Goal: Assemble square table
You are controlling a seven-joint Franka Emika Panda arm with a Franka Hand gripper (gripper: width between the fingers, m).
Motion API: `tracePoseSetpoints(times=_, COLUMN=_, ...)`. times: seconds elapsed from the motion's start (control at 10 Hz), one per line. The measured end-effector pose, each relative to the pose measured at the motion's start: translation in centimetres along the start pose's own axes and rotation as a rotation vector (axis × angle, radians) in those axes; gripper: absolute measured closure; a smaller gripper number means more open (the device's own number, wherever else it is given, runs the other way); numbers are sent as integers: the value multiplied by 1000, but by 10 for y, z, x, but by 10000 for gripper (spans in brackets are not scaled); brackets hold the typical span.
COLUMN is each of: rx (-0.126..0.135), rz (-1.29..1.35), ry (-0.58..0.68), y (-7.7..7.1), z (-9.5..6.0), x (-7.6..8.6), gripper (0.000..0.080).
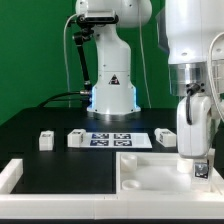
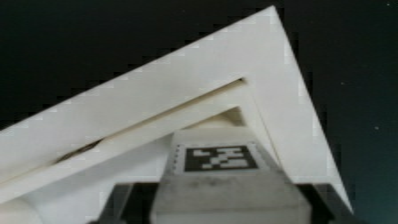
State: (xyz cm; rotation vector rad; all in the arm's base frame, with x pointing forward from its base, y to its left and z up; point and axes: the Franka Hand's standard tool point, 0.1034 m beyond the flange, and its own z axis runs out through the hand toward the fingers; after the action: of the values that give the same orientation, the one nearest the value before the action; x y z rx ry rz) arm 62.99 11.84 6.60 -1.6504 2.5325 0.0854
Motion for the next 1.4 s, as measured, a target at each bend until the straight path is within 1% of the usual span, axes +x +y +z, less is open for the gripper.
tracePoseSetpoints(times=0.3, rx=-2, rz=-13, ry=0, y=0, z=1, x=1, gripper=509)
tracePoseSetpoints(times=0.4, rx=-3, rz=-14, ry=0, y=1, z=2, x=1, gripper=314)
tracePoseSetpoints(times=0.5, rx=-2, rz=-18, ry=0, y=1, z=1, x=1, gripper=205)
tracePoseSetpoints(times=0.6, rx=1, rz=-65, ry=-7, y=2, z=-6, x=0, gripper=205)
tracePoseSetpoints(times=0.7, rx=7, rz=-84, ry=-24, y=5, z=-25, x=-2, gripper=161)
tracePoseSetpoints(times=0.8, rx=14, rz=-90, ry=-45, y=7, z=-46, x=-6, gripper=153)
tracePoseSetpoints(times=0.9, rx=19, rz=-94, ry=-61, y=8, z=-61, x=-11, gripper=153)
tracePoseSetpoints(times=1.0, rx=12, rz=-99, ry=-64, y=9, z=-65, x=-14, gripper=151)
tracePoseSetpoints(times=1.1, rx=8, rz=-101, ry=-61, y=10, z=-62, x=-12, gripper=151)
tracePoseSetpoints(times=1.4, rx=6, rz=-104, ry=-59, y=11, z=-60, x=-12, gripper=151)
